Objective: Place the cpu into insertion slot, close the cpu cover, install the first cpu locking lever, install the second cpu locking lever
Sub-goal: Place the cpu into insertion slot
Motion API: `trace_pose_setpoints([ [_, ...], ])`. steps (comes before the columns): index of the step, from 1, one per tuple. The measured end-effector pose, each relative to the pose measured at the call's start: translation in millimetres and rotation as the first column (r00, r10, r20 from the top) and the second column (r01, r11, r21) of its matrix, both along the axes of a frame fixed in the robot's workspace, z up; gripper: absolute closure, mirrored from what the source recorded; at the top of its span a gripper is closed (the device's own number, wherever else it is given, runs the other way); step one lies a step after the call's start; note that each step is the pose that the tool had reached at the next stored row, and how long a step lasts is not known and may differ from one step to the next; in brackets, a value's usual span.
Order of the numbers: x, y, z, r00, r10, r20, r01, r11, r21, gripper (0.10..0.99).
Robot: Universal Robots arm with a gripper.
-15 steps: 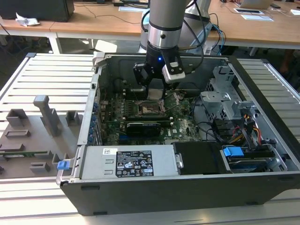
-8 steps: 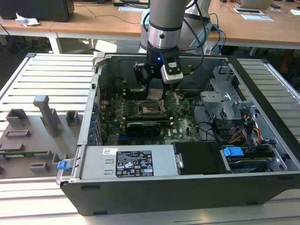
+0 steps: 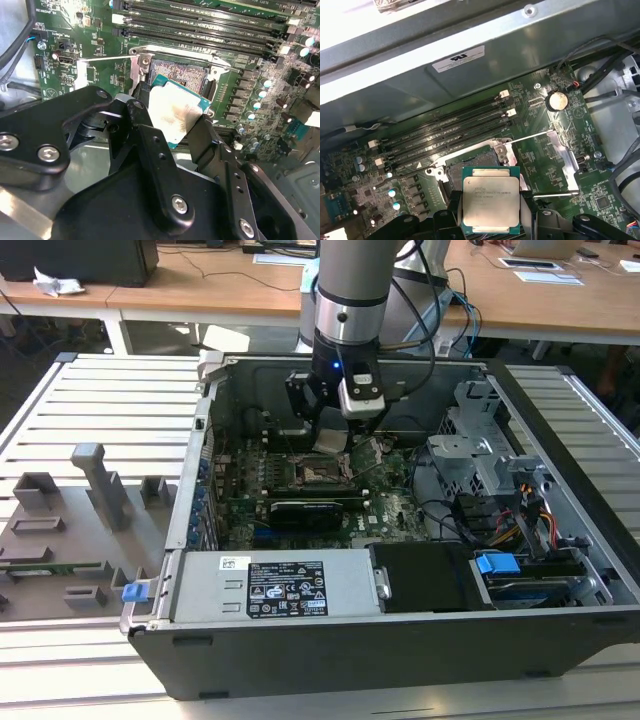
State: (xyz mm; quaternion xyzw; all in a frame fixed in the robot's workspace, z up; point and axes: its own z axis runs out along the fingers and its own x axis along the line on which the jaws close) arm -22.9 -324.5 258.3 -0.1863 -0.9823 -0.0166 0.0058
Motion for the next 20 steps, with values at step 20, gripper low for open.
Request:
trace_pose_setpoints([
  [20,0.0,0.0,-0.4,0.9853,-0.171,0.0004,0.171,0.9853,-0.005,0.545],
])
